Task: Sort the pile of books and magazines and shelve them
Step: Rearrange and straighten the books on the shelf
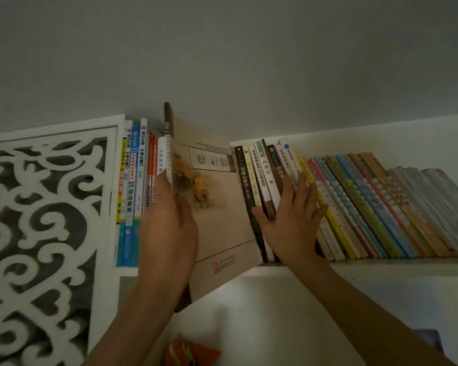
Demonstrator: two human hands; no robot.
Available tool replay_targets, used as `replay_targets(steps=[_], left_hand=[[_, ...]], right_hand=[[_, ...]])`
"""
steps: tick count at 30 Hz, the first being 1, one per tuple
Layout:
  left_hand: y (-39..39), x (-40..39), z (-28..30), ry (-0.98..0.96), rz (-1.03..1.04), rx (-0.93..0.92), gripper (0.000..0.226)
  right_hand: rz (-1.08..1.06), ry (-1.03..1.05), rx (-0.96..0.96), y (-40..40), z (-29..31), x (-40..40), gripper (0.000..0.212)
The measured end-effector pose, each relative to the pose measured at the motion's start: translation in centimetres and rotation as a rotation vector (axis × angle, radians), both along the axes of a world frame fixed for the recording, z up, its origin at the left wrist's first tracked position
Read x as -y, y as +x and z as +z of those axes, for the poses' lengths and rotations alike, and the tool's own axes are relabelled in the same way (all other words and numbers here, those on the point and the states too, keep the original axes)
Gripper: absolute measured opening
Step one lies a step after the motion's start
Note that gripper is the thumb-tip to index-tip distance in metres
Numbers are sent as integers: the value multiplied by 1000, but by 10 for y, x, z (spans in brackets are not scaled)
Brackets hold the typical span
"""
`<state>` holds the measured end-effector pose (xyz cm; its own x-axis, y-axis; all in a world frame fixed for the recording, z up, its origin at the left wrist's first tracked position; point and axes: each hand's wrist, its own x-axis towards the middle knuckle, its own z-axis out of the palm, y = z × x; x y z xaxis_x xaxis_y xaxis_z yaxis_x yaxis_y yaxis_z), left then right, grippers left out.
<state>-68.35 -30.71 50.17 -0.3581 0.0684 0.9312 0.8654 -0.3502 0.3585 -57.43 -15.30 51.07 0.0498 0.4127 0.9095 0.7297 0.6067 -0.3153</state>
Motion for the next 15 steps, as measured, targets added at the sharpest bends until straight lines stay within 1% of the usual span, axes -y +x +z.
replay_targets(steps=[3, 5, 8, 15], left_hand=[[-16, 14, -2, 6, -28, 4, 30], [-20, 17, -5, -14, -35, 10, 29], [-20, 19, -10, -34, -58, 7, 32], [-6, 24, -8, -4, -106, -1, 43]], right_hand=[[-75, -11, 27, -9, 1, -3, 109], [-122, -17, 50, -14, 1, -6, 114], [-126, -32, 58, -14, 1, -7, 113], [-69, -67, 27, -11, 5, -3, 108]])
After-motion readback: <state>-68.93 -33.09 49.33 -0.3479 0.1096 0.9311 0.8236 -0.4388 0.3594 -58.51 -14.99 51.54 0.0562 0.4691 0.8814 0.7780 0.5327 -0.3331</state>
